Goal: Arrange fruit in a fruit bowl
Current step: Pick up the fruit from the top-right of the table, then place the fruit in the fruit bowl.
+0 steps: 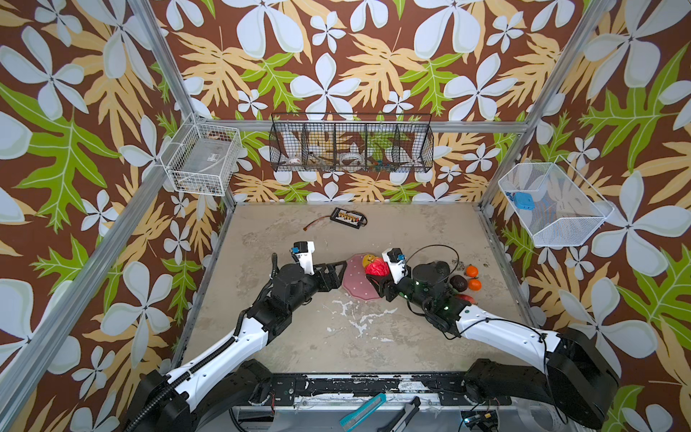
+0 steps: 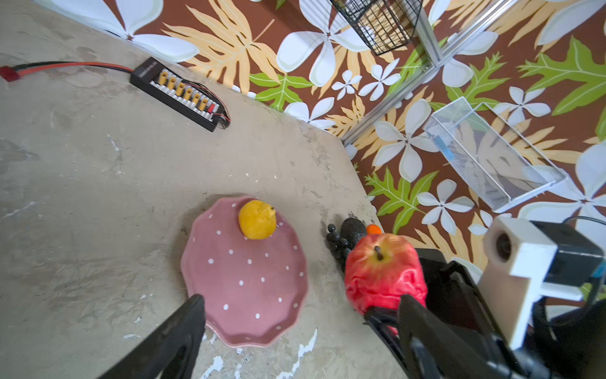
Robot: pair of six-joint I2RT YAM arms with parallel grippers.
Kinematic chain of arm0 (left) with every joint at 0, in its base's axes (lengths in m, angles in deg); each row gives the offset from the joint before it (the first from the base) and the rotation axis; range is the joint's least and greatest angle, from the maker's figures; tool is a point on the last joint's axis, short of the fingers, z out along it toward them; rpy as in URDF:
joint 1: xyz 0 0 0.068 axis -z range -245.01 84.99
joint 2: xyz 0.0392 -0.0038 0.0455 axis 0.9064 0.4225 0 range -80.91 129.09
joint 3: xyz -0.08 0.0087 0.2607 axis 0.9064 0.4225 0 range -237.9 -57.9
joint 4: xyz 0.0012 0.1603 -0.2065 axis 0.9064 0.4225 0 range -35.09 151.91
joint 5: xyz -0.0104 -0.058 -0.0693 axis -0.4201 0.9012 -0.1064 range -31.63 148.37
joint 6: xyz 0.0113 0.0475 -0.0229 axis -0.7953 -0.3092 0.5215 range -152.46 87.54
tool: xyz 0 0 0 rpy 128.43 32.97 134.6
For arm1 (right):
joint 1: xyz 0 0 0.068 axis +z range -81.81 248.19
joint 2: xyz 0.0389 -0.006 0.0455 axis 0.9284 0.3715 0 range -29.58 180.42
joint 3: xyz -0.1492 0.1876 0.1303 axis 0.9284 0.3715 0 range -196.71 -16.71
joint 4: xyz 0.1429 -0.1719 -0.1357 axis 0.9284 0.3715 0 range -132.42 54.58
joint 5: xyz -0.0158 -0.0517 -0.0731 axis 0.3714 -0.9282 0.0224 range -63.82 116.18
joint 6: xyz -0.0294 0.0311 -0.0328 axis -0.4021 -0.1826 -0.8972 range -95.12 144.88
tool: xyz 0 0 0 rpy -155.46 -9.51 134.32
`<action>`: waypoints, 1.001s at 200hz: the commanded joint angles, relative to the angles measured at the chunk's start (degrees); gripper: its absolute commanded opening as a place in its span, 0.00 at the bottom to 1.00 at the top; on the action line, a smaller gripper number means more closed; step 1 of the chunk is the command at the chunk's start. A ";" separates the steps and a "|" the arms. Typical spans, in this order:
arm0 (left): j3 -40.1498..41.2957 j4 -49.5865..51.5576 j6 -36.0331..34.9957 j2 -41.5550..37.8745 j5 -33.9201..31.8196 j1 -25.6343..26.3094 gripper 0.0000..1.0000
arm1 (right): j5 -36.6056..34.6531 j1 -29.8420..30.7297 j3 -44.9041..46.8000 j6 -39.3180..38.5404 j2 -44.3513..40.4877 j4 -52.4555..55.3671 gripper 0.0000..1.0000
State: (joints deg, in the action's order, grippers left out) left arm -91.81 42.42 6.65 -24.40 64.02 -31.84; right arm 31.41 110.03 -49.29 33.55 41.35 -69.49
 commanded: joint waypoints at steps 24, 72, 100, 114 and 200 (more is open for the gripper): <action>-5.89 9.94 -1.72 2.38 8.89 -0.03 0.83 | -2.68 4.35 3.96 -6.18 0.73 -10.72 0.61; -7.71 11.44 -2.12 5.63 14.67 0.05 0.63 | -4.09 6.75 4.84 -7.86 1.61 -12.92 0.60; -7.62 10.52 -1.69 6.59 16.55 0.05 0.55 | -4.70 7.20 4.41 -8.05 2.23 -12.88 0.60; -7.44 10.04 -1.59 6.60 16.62 0.14 0.52 | -4.53 7.37 4.14 -8.14 2.45 -12.44 0.60; -5.73 5.82 -0.18 7.22 18.28 0.14 0.34 | -5.69 9.79 3.10 -9.81 4.03 -11.83 0.60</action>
State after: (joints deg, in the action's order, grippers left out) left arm -97.88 51.07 6.10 -17.16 81.20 -31.80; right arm 26.76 119.39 -45.53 24.63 44.98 -80.09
